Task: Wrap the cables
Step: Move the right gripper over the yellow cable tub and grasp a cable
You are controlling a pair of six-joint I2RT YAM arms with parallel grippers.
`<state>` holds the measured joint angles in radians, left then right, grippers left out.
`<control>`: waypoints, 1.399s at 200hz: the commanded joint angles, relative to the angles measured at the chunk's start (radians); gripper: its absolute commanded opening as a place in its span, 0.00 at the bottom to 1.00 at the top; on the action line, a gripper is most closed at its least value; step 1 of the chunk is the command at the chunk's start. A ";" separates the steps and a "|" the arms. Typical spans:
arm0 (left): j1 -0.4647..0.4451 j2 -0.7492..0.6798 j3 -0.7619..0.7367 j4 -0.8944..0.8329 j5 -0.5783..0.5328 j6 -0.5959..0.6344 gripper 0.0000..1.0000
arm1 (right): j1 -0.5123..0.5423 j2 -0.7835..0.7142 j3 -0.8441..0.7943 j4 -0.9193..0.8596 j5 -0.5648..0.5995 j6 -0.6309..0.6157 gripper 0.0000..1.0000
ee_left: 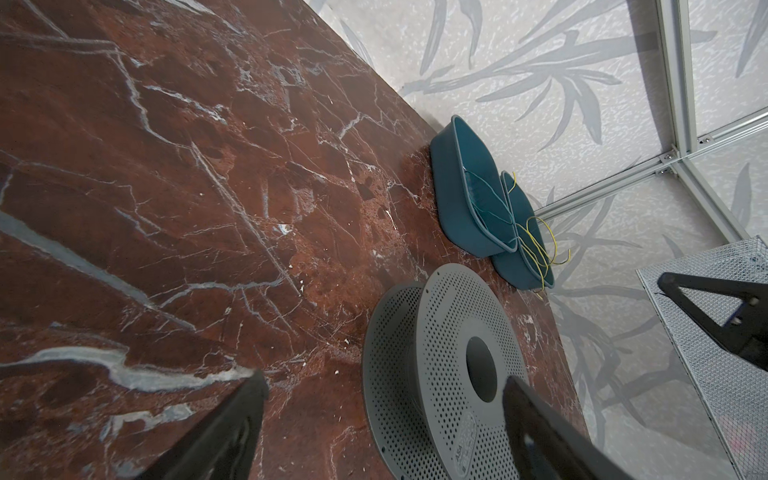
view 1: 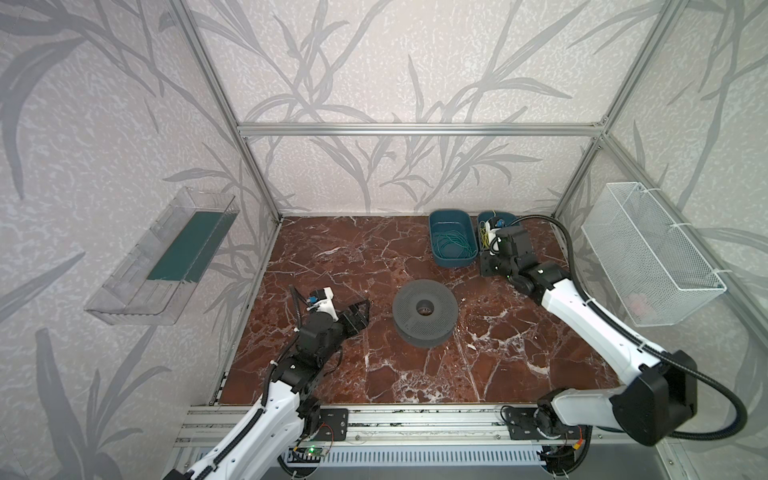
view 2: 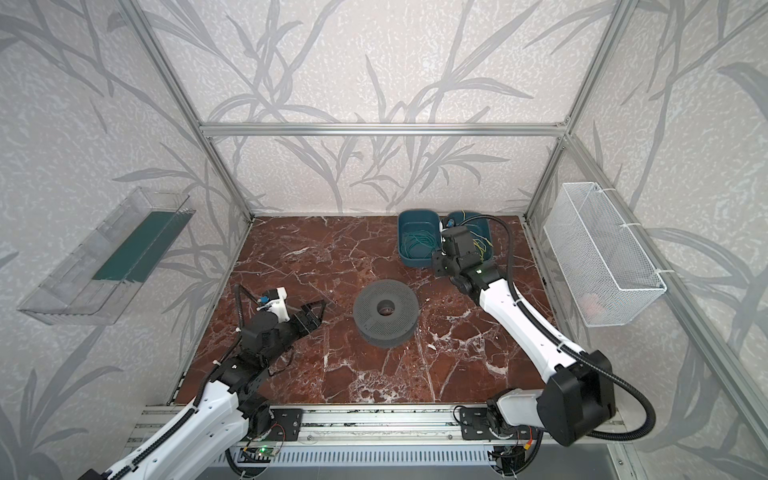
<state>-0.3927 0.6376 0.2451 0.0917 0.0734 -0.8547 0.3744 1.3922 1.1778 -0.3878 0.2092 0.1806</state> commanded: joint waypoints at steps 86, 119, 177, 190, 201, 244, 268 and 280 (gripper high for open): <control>0.000 0.104 0.084 0.007 0.047 0.003 0.90 | -0.167 0.568 0.479 -0.127 0.142 -0.084 0.48; -0.001 0.128 0.102 -0.007 0.047 0.019 0.90 | -0.173 0.647 0.538 -0.146 0.250 -0.149 0.49; -0.001 0.217 0.133 0.041 0.067 0.028 0.90 | -0.181 0.738 0.615 -0.146 0.298 -0.249 0.49; -0.001 0.244 0.145 0.049 0.076 0.028 0.90 | -0.184 0.767 0.643 -0.158 0.301 -0.264 0.46; 0.000 0.263 0.154 0.052 0.085 0.027 0.90 | -0.186 0.782 0.658 -0.161 0.313 -0.272 0.40; 0.000 0.294 0.172 0.056 0.093 0.030 0.89 | -0.190 0.770 0.629 -0.130 0.331 -0.287 0.24; -0.001 0.295 0.180 0.053 0.091 0.030 0.89 | -0.190 0.747 0.612 -0.110 0.346 -0.285 0.19; -0.001 0.293 0.183 0.052 0.093 0.029 0.89 | -0.190 0.735 0.608 -0.106 0.354 -0.278 0.18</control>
<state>-0.3927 0.9329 0.3923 0.1333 0.1600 -0.8371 0.1879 2.1773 1.8038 -0.5056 0.5266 -0.0994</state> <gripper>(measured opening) 0.889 0.184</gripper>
